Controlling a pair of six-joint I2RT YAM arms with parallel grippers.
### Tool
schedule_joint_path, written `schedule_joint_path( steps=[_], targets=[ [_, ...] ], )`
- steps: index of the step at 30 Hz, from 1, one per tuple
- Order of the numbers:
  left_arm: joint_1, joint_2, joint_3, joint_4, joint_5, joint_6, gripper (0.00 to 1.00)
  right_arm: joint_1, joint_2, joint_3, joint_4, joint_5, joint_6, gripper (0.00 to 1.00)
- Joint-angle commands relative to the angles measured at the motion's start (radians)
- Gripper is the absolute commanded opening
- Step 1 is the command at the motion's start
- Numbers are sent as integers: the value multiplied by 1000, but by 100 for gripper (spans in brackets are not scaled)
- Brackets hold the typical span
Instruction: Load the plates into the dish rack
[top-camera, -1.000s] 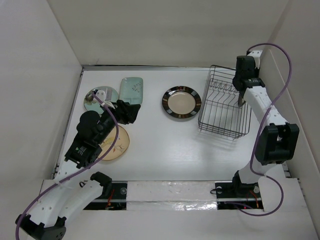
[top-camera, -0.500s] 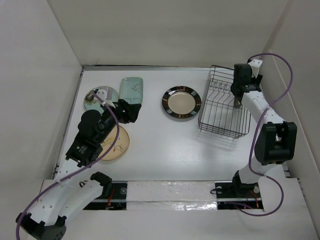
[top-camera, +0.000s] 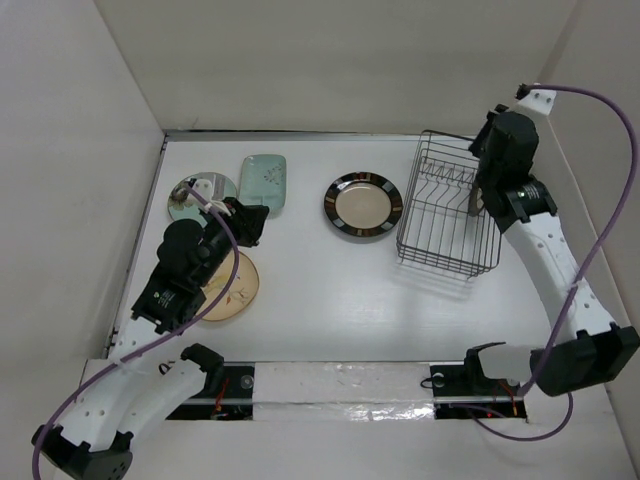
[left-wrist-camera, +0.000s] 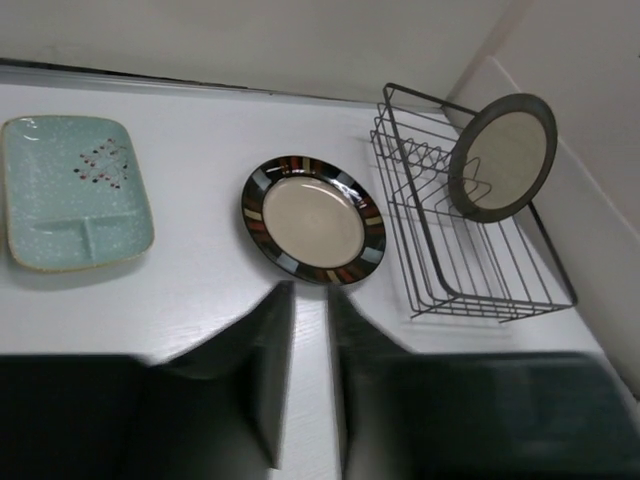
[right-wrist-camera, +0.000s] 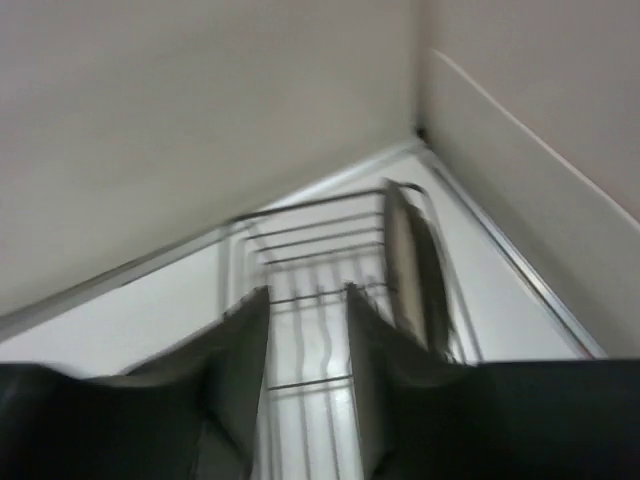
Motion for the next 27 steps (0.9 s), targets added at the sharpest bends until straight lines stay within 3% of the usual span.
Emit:
schedule_joint_path(
  steps=[1,2,3,9,14,18,19,22,24,27],
  targets=[
    [-4,-25,15,27,-23,7,7,140,1,0,90,-139,39,15],
    [-4,-28,16,27,-44,7,0,225,14,-4,107,-159,53,7],
    [-4,-33,16,21,-54,7,0,269,32,-7,122,-201,87,1],
    [28,-86,19,28,-68,3,0,528,332,83,250,-316,206,0],
    [39,-117,22,36,-100,-2,0,603,610,299,270,-306,279,0],
    [39,-126,22,34,-101,-1,4,604,887,557,158,-241,325,15],
    [39,-128,21,34,-103,-1,10,604,927,635,132,-232,335,31],
    [39,-130,16,37,-89,-2,21,594,1074,771,69,-246,380,55],
    [39,-131,15,42,-83,-2,23,584,1132,819,53,-255,404,61],
    [39,-130,16,41,-81,-1,25,562,1248,936,18,-308,423,62]
  ],
)
